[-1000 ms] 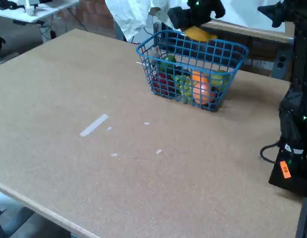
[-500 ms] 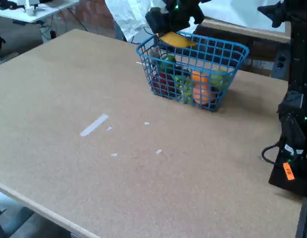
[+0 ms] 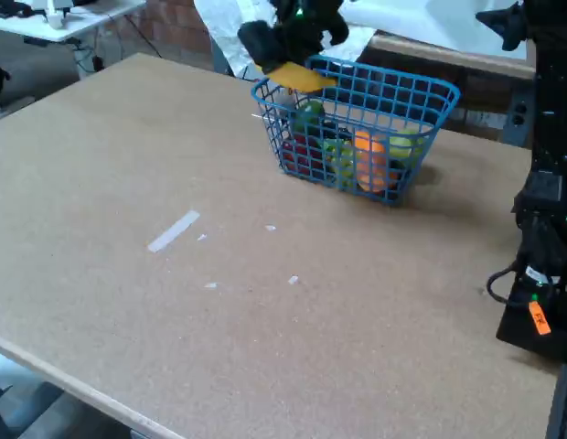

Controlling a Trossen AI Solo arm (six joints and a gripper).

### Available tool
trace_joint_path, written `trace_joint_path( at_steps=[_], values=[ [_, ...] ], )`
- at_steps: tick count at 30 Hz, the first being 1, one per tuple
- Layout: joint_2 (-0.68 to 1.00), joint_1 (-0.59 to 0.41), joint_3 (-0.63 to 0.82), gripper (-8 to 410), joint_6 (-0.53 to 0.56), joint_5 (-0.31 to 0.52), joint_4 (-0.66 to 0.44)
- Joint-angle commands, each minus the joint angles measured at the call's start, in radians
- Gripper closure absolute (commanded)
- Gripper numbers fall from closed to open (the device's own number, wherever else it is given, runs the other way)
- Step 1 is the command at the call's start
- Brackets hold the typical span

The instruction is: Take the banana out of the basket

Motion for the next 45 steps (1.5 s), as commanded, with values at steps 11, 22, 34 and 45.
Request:
trace_joint_path(
  at_steps=[11, 22, 34, 45],
  values=[
    [0.001, 0.214, -0.001, 400, -0.145, 0.005, 0.033],
    [0.1, 0.278, -0.003, 400, -0.27, -0.004, 0.019],
    [0.224, 0.28, -0.003, 400, -0.306, -0.007, 0.061],
    [0.281, 0.28, -0.003, 400, -0.361, -0.101, 0.102]
  ],
)
